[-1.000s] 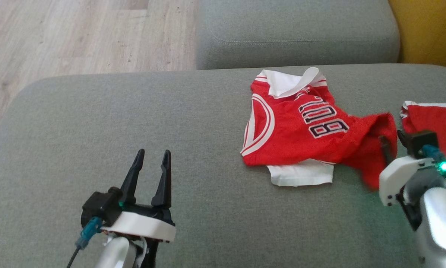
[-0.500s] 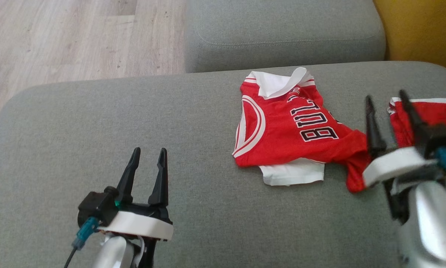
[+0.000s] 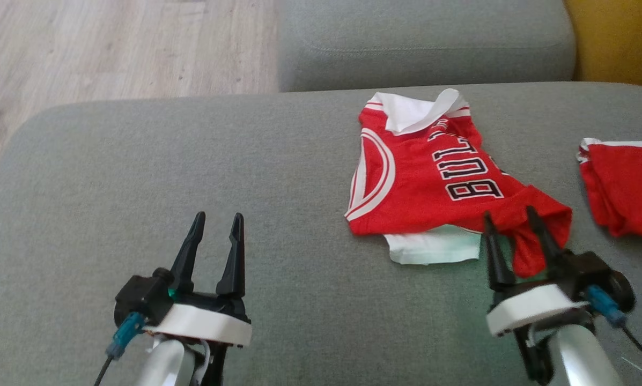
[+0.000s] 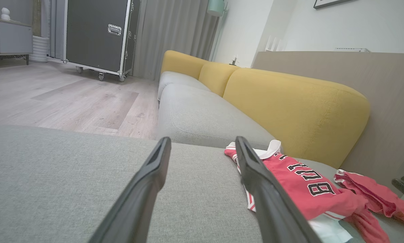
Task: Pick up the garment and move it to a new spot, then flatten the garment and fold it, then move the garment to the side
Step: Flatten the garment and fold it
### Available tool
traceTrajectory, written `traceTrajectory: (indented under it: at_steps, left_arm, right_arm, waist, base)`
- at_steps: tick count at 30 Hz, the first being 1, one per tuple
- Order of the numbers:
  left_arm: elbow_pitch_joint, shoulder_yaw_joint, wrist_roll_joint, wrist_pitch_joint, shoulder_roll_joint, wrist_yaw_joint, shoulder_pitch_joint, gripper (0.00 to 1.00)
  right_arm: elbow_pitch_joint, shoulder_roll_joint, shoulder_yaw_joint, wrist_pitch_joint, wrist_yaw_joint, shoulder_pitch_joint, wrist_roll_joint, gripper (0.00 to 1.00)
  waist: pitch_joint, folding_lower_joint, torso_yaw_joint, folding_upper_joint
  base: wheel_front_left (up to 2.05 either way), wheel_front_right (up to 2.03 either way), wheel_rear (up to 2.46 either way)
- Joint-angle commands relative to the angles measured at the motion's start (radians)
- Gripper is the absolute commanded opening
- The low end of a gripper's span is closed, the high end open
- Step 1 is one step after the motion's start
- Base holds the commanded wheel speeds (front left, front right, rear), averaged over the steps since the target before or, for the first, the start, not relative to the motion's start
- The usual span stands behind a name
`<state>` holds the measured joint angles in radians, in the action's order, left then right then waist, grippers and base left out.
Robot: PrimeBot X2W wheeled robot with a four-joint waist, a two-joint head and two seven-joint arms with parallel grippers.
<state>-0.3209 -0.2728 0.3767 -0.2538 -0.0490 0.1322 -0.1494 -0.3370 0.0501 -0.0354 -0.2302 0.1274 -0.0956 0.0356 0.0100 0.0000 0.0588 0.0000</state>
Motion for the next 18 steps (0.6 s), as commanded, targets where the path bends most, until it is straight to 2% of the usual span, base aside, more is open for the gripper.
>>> traceTrajectory:
  at_steps: [1, 5, 11, 18]
  left_arm:
    - [0.028, 0.025, -0.009, -0.008, -0.003, -0.002, -0.048, 1.00]
    - [0.025, 0.014, -0.005, -0.008, -0.003, -0.002, -0.062, 1.00]
    - [0.013, -0.007, 0.002, -0.008, -0.003, -0.002, -0.082, 1.00]
    - [0.003, -0.023, 0.009, -0.008, -0.002, -0.002, -0.098, 1.00]
  right_arm:
    - [0.025, 0.001, -0.043, -0.014, 0.003, -0.057, 0.007, 1.00]
    - [-0.021, 0.001, -0.141, 0.021, 0.003, -0.081, 0.011, 1.00]
    - [-0.156, 0.032, -0.299, 0.149, 0.003, -0.156, 0.049, 1.00]
    - [-0.362, 0.043, -0.361, 0.260, 0.003, -0.240, 0.094, 1.00]
  waist:
    - [0.010, 0.0000, 0.011, 0.0000]
    - [0.030, 0.0000, 0.038, 0.0000]
    - [0.061, 0.0000, 0.088, 0.0000]
    - [0.082, 0.0000, 0.144, 0.0000]
  base:
    - [0.00, 0.00, 0.00]
    - [0.00, 0.00, 0.00]
    - [0.00, 0.00, 0.00]
    - [0.00, 0.00, 0.00]
